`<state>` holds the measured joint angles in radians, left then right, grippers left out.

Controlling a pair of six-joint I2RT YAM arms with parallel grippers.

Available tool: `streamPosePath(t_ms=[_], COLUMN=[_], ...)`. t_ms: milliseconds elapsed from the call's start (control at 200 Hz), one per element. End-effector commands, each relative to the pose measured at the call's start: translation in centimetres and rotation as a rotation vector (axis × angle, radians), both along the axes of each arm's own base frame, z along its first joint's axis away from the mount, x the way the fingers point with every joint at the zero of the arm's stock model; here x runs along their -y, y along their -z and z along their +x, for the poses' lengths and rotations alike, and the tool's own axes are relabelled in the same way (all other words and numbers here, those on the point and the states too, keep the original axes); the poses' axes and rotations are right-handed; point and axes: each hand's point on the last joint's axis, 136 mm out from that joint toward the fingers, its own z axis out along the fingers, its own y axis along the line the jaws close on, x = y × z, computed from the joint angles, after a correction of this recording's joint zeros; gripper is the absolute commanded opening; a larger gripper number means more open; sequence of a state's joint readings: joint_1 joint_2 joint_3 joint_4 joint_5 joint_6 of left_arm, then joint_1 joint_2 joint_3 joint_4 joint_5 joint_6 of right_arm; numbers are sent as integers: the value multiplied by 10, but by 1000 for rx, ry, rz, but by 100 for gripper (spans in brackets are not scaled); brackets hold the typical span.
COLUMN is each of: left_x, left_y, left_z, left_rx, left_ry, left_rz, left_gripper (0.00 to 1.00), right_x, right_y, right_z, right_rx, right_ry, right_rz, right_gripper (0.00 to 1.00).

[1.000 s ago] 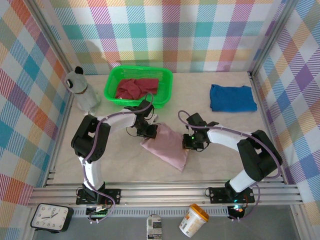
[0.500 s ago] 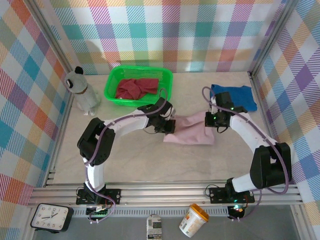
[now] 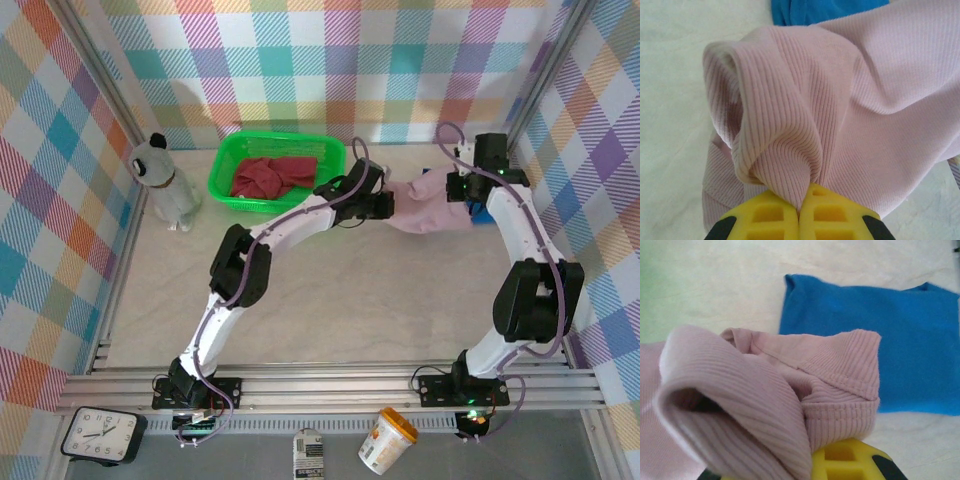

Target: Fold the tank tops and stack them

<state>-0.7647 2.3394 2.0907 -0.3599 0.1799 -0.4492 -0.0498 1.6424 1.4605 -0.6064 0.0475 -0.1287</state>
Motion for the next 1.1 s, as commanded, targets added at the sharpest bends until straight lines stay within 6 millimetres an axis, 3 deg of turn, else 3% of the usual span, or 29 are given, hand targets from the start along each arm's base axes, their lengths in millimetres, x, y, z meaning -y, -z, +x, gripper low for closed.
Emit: streamPosePath(t_ms=[0, 70, 145, 345, 465, 730, 825, 960, 1095], left_x=[15, 18, 25, 38, 34, 61, 71, 80, 92], left_y=[-22, -20, -32, -57, -70, -60, -48, -12, 6], left_z=[10, 14, 23, 38, 44, 49, 48, 47, 47], left_rx=[39, 36, 85, 184, 233, 286, 288, 214, 186], left_ry=[-3, 1, 6, 28, 19, 61, 59, 63, 69], left_rz=[-31, -20, -36, -67, -69, -141, -154, -174, -222], left_gripper=[0, 0, 0, 0, 0, 0, 0, 0, 0], right_x=[13, 13, 22, 35, 35, 75, 90, 107, 114], right_y=[-27, -21, -19, -65, -76, -83, -74, -31, 4], right_z=[12, 14, 20, 40, 45, 52, 52, 59, 60], right_rx=[74, 66, 81, 209, 257, 286, 268, 184, 105], right_ry=[-8, -19, -12, -24, -37, 13, 33, 40, 42], right_rz=[28, 26, 5, -22, -35, -99, -98, -41, -46], right_gripper=[0, 0, 0, 0, 0, 0, 0, 0, 0])
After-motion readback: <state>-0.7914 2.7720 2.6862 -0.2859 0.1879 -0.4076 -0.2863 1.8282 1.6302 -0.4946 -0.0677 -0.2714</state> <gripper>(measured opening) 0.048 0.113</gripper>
